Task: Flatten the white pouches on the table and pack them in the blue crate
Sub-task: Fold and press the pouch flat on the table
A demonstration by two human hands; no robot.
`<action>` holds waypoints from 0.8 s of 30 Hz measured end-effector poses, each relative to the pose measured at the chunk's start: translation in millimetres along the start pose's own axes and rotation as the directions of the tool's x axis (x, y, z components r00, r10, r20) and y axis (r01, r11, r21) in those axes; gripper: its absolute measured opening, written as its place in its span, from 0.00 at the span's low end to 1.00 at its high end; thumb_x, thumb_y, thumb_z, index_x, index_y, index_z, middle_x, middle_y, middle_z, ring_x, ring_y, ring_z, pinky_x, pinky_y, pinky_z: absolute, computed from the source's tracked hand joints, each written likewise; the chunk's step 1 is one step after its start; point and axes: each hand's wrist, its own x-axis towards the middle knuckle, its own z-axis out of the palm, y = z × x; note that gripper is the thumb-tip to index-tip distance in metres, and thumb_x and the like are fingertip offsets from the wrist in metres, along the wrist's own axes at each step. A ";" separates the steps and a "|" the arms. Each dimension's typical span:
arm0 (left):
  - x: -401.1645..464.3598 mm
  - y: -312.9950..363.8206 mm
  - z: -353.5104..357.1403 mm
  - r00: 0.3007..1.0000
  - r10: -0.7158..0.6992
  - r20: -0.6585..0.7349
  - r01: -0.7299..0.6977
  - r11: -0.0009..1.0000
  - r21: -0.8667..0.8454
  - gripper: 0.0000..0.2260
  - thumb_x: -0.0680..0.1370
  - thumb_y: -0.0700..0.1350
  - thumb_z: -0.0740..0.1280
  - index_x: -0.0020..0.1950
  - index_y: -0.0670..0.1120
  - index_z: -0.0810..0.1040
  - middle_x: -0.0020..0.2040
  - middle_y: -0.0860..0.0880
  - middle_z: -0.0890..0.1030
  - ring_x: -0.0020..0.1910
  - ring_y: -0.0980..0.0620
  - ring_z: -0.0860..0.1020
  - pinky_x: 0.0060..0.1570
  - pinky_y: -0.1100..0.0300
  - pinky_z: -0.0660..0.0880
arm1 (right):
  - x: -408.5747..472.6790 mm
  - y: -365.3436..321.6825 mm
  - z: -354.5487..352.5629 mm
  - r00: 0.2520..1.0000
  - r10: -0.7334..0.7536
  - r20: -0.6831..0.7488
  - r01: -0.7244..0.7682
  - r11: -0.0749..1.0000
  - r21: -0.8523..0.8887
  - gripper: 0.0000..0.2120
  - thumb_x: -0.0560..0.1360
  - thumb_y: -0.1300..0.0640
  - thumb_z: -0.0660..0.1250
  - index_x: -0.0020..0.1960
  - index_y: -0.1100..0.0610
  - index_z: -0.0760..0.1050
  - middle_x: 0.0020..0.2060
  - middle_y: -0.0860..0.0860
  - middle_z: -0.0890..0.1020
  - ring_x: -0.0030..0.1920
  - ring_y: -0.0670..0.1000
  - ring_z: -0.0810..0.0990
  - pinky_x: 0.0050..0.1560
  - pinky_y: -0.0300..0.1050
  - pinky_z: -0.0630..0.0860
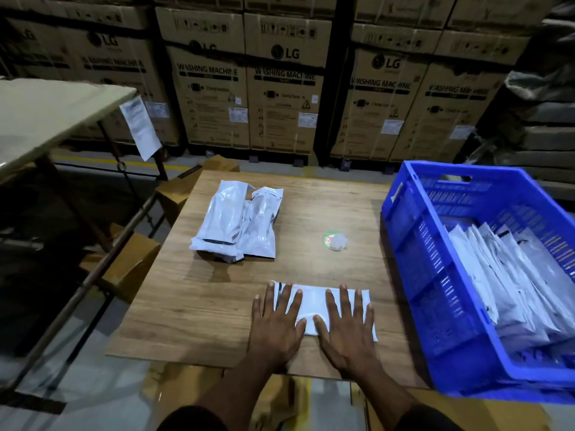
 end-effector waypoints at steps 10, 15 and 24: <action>10.7 1.4 -7.3 0.999 0.030 0.030 -0.031 0.998 0.049 0.29 0.80 0.56 0.54 0.72 0.38 0.75 0.73 0.39 0.74 0.74 0.36 0.70 0.71 0.38 0.55 | 6.5 6.9 -12.1 0.994 0.026 0.107 -0.025 1.000 -0.007 0.34 0.80 0.35 0.37 0.82 0.50 0.44 0.81 0.51 0.41 0.79 0.60 0.36 0.74 0.67 0.38; 27.4 6.0 -11.1 0.980 0.142 0.140 -0.154 0.985 0.079 0.24 0.77 0.47 0.54 0.63 0.37 0.82 0.64 0.39 0.81 0.67 0.40 0.78 0.72 0.46 0.64 | 14.6 -28.3 -22.1 0.972 -0.218 0.081 0.222 0.975 -0.033 0.29 0.77 0.48 0.55 0.76 0.54 0.66 0.76 0.51 0.67 0.76 0.60 0.64 0.71 0.69 0.54; 21.9 -6.2 5.3 0.997 0.059 0.047 -0.060 0.998 0.029 0.25 0.79 0.53 0.57 0.73 0.47 0.75 0.75 0.47 0.72 0.74 0.41 0.71 0.70 0.43 0.71 | 15.0 -32.5 -6.0 0.976 -0.200 0.088 0.200 0.980 0.007 0.28 0.80 0.47 0.51 0.80 0.51 0.60 0.78 0.45 0.62 0.78 0.59 0.58 0.71 0.67 0.55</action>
